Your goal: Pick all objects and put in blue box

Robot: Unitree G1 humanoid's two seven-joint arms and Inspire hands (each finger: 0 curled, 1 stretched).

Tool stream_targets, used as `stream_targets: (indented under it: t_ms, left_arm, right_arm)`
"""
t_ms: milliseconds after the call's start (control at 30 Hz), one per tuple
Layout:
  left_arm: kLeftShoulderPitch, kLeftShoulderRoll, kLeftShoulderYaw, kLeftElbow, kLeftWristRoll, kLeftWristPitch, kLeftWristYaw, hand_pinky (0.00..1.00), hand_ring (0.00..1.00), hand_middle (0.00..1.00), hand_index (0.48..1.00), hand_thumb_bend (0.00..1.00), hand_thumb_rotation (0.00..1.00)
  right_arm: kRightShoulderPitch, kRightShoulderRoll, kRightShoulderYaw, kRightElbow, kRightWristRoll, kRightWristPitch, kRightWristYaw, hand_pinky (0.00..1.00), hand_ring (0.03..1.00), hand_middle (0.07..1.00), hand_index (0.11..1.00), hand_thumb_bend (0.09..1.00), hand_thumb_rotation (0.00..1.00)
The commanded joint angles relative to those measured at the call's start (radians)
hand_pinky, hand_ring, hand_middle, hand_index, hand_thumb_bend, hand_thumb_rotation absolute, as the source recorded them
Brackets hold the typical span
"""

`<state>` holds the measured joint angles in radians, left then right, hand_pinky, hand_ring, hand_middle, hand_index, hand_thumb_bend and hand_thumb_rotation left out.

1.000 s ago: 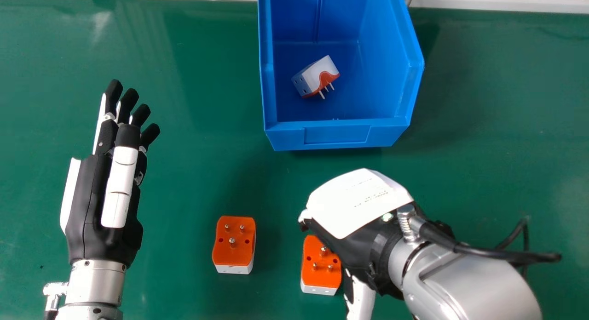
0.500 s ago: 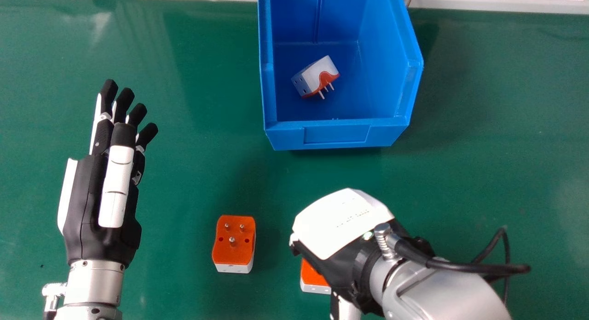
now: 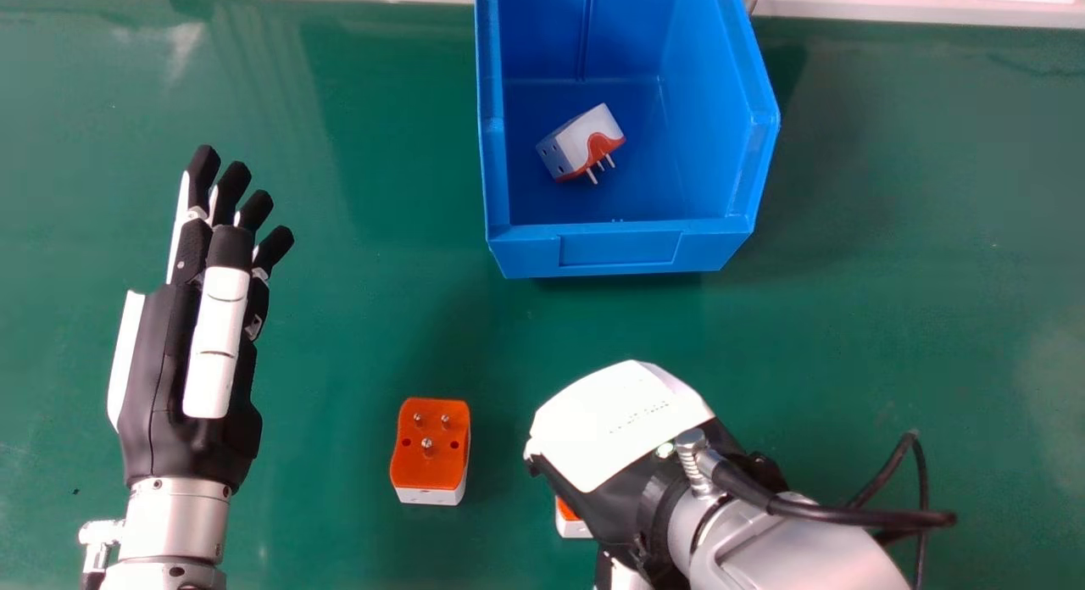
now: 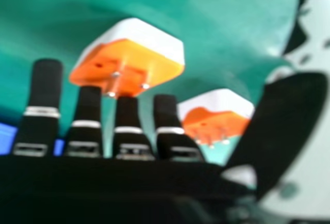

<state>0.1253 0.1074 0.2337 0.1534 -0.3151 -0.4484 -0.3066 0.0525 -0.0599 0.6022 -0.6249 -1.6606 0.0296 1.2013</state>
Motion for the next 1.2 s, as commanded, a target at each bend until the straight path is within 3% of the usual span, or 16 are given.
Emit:
stream_targets:
  t_ms: [0, 133, 333, 467, 733, 767, 867, 967, 1067, 1100, 1167]
  left_arm:
    - [-0.003, 0.007, 0.000, -0.021, -0.001, -0.010, -0.010, 0.93, 0.97, 0.99, 0.989, 0.76, 0.80]
    - [-0.004, 0.012, 0.000, -0.018, 0.011, -0.014, -0.008, 0.94, 0.97, 0.99, 0.990, 0.75, 0.81]
    - [-0.005, 0.009, 0.002, -0.021, -0.007, -0.003, -0.013, 0.94, 0.97, 0.99, 0.991, 0.75, 0.81]
    - [-0.005, 0.008, 0.003, -0.024, -0.003, 0.001, -0.008, 0.94, 0.97, 1.00, 0.992, 0.75, 0.80]
    - [-0.009, 0.007, 0.007, -0.021, -0.005, -0.007, -0.010, 0.94, 0.97, 1.00, 0.994, 0.75, 0.79]
    - [-0.009, 0.008, 0.007, -0.019, -0.006, -0.010, -0.011, 0.94, 0.97, 1.00, 0.994, 0.75, 0.79]
    - [-0.009, 0.008, 0.009, -0.018, -0.006, -0.011, -0.012, 0.94, 0.97, 1.00, 0.994, 0.75, 0.79]
    - [-0.008, 0.006, 0.011, -0.021, -0.005, -0.007, -0.009, 0.94, 0.97, 1.00, 0.994, 0.75, 0.79]
    - [-0.010, 0.007, 0.012, -0.018, -0.007, -0.009, -0.011, 0.94, 0.97, 1.00, 0.994, 0.75, 0.79]
    - [-0.010, 0.007, 0.012, -0.018, -0.007, -0.009, -0.012, 0.93, 0.97, 1.00, 0.994, 0.75, 0.79]
    - [-0.009, 0.008, 0.012, -0.022, -0.009, -0.005, -0.012, 0.93, 0.97, 1.00, 0.994, 0.75, 0.79]
  right_arm:
    - [-0.003, 0.012, -0.003, 0.001, 0.004, 0.001, -0.014, 0.59, 0.841, 0.893, 0.846, 0.741, 0.30]
    - [-0.008, 0.007, -0.008, 0.011, 0.014, -0.001, -0.030, 0.60, 0.845, 0.896, 0.851, 0.738, 0.29]
    - [-0.015, -0.001, -0.018, 0.032, 0.030, -0.003, -0.056, 0.59, 0.846, 0.895, 0.852, 0.740, 0.31]
    - [-0.015, -0.009, -0.023, 0.041, 0.038, -0.005, -0.088, 0.59, 0.843, 0.892, 0.849, 0.744, 0.34]
    - [-0.004, -0.029, -0.032, 0.067, 0.092, 0.000, -0.226, 0.57, 0.819, 0.868, 0.821, 0.727, 0.30]
    - [-0.002, -0.030, -0.032, 0.071, 0.094, 0.003, -0.247, 0.53, 0.757, 0.823, 0.795, 0.706, 0.24]
    - [0.008, -0.041, -0.032, 0.081, 0.108, 0.000, -0.326, 0.53, 0.757, 0.823, 0.795, 0.706, 0.24]
    - [0.005, -0.041, -0.033, 0.096, 0.124, 0.007, -0.357, 0.42, 0.613, 0.688, 0.712, 0.645, 0.15]
    - [-0.004, -0.042, -0.038, 0.107, 0.151, 0.012, -0.376, 0.42, 0.613, 0.688, 0.712, 0.645, 0.15]
    - [-0.009, -0.042, -0.038, 0.111, 0.157, 0.012, -0.380, 0.37, 0.545, 0.630, 0.671, 0.620, 0.12]
    - [-0.011, -0.043, -0.039, 0.113, 0.169, 0.012, -0.393, 0.37, 0.545, 0.630, 0.671, 0.620, 0.12]
